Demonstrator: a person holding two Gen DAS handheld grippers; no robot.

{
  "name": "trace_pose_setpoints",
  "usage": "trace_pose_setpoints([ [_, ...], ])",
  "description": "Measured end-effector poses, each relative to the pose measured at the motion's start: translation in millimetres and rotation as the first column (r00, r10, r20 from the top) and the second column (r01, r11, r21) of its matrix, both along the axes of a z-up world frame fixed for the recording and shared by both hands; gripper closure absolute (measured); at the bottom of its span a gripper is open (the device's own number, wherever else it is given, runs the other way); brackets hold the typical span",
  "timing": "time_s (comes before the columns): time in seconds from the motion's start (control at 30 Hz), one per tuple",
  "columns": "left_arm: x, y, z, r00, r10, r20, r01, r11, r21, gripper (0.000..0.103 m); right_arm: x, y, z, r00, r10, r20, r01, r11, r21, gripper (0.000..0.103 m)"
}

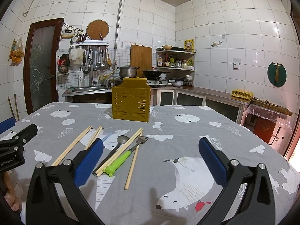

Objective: Organize utensils

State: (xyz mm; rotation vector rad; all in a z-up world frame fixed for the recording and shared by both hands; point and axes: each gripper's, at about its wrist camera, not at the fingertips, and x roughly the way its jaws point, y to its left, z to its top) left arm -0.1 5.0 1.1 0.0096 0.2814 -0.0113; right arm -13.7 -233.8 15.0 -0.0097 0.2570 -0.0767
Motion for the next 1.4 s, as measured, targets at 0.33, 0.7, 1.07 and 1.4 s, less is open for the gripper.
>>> trace_pose_setpoints([
  [0.33, 0, -4, 0, 1.000, 0.000, 0.000, 0.000, 1.000, 0.002, 0.005, 0, -1, 0, 1.000, -0.001, 0.005, 0.001, 1.000, -0.002, 0.004],
  [0.7, -1, -5, -1, 1.000, 0.000, 0.000, 0.000, 1.000, 0.002, 0.005, -2, -1, 3, 1.000, -0.003, 0.010, 0.003, 1.000, 0.004, 0.004],
  [1.07, 6, 3, -2, 1.000, 0.002, -0.026, -0.002, 1.000, -0.005, 0.005, -1, -1, 2, 1.000, -0.009, 0.005, 0.009, 1.000, 0.015, 0.004],
  [1.4, 17, 6, -7, 0.995, -0.021, -0.096, 0.018, 0.999, -0.031, 0.005, 0, -5, -3, 0.998, -0.036, -0.046, 0.038, 0.999, 0.037, 0.004],
])
